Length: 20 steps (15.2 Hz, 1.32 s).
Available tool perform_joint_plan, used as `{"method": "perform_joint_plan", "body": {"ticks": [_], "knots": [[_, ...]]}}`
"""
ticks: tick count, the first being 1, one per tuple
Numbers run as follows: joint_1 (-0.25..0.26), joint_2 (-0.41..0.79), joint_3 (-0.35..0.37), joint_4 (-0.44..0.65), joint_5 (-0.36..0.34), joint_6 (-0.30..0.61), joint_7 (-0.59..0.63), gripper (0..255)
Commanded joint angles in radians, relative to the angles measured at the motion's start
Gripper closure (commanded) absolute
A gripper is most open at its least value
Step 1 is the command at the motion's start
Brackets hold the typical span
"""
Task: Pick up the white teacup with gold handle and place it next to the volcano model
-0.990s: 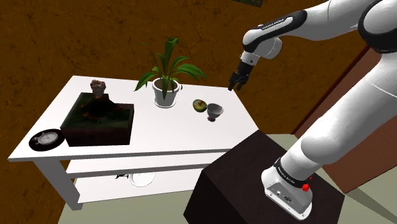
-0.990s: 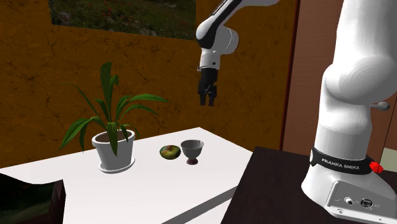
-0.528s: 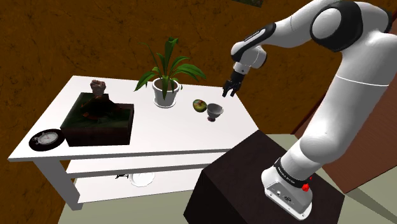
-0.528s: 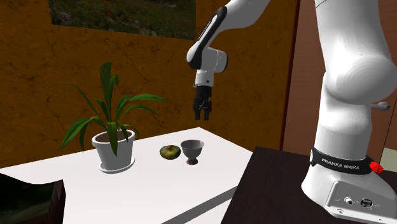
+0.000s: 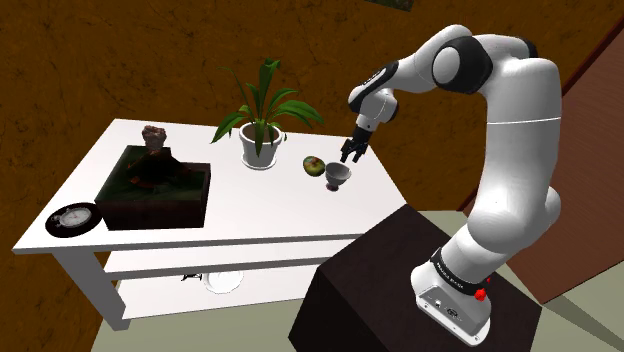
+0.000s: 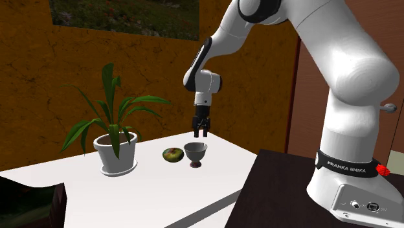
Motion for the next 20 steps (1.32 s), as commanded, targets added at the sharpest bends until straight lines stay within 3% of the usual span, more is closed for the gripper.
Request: {"method": "perform_joint_plan", "body": {"ticks": [1, 9, 17, 18, 20], "knots": [[-0.022, 0.073, 0.014, 0.062, 0.019, -0.004, -0.012, 0], [-0.027, 0.148, 0.044, 0.066, 0.058, 0.065, -0.034, 0], [-0.027, 0.148, 0.044, 0.066, 0.058, 0.065, -0.034, 0], [-0.027, 0.148, 0.044, 0.066, 0.058, 0.065, -0.034, 255], [-0.027, 0.148, 0.044, 0.066, 0.058, 0.065, -0.034, 255]]}}
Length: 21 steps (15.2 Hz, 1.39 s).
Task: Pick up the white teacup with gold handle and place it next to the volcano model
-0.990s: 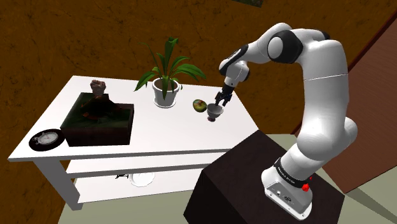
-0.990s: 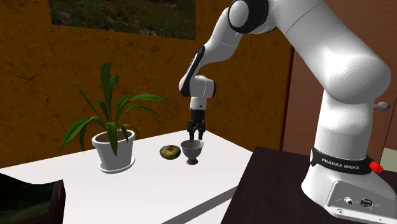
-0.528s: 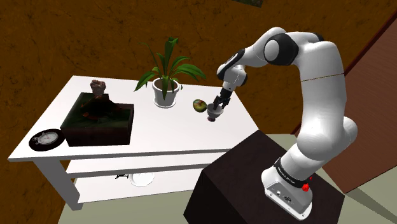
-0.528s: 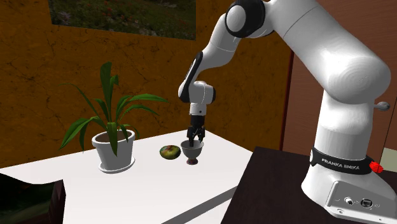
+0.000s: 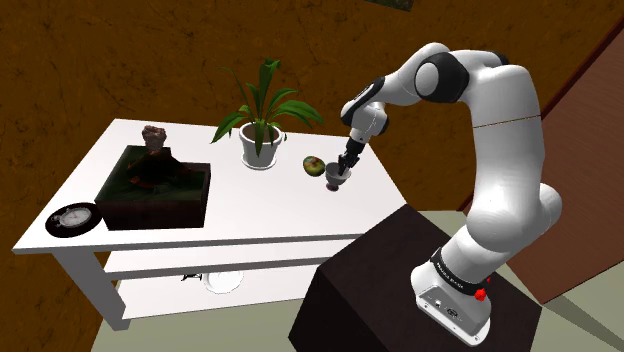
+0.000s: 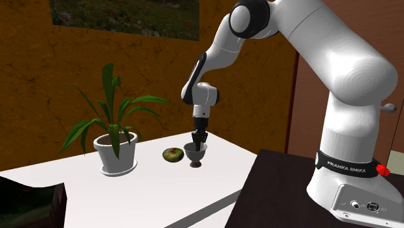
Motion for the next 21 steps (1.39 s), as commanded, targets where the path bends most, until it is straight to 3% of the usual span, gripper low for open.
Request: {"method": "perform_joint_plan", "body": {"ticks": [1, 7, 21], "knots": [[0.0, 0.001, 0.0, 0.0, 0.0, 0.0, 0.0, 255], [0.0, 0.001, 0.0, 0.0, 0.0, 0.0, 0.0, 255], [0.031, -0.153, -0.046, -0.041, -0.064, -0.103, 0.058, 255]]}}
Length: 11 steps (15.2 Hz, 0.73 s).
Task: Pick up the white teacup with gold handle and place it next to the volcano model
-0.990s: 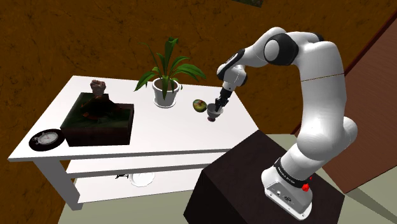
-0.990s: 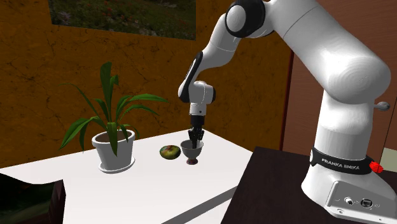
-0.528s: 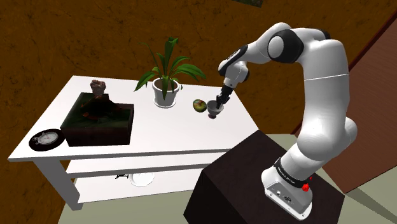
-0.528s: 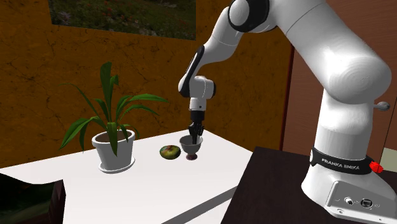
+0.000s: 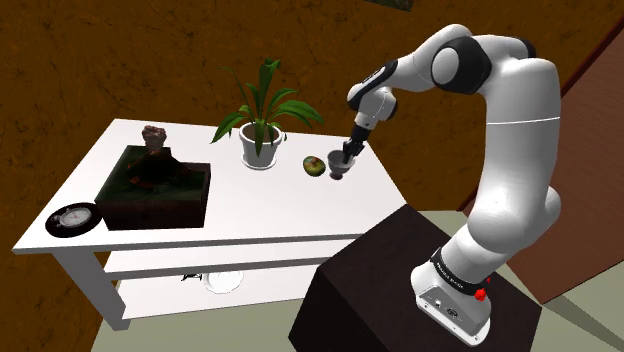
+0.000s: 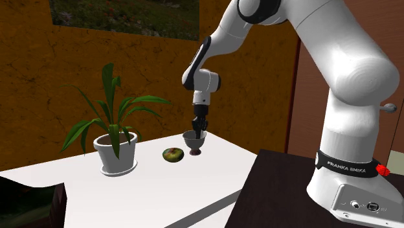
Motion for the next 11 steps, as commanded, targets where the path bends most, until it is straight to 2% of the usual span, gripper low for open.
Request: {"method": "perform_joint_plan", "body": {"ticks": [1, 11], "knots": [[0.004, -0.02, -0.006, -0.001, -0.01, -0.017, 0.009, 255], [0.021, -0.116, -0.033, -0.002, -0.058, -0.102, 0.055, 255]]}}
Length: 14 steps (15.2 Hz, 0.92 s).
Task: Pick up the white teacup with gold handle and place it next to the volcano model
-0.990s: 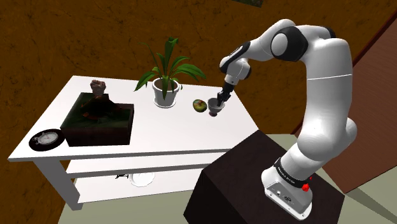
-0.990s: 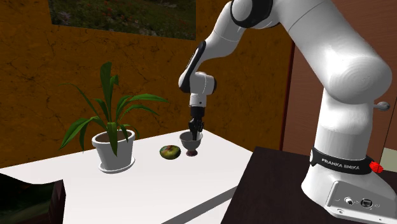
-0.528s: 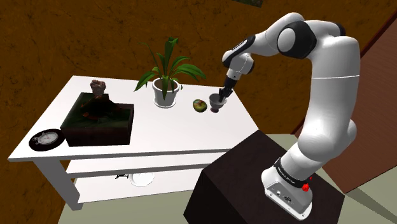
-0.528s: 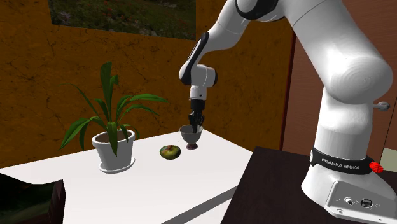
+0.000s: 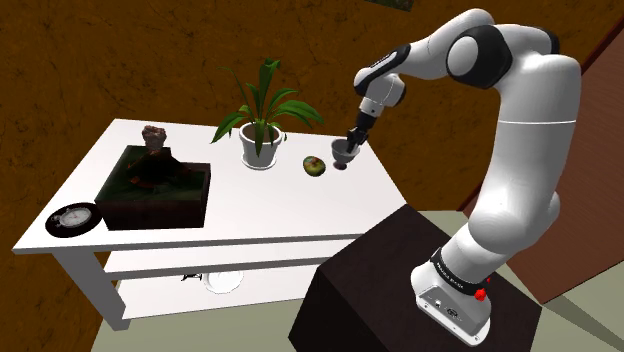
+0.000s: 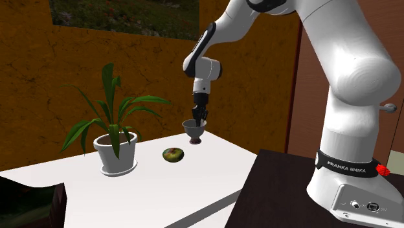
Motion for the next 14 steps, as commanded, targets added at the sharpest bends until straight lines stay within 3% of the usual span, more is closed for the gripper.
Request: {"method": "perform_joint_plan", "body": {"ticks": [1, 14], "knots": [[0.003, -0.016, -0.004, 0.004, -0.009, -0.018, 0.011, 255], [0.017, -0.12, -0.028, 0.04, -0.066, -0.143, 0.069, 255]]}}
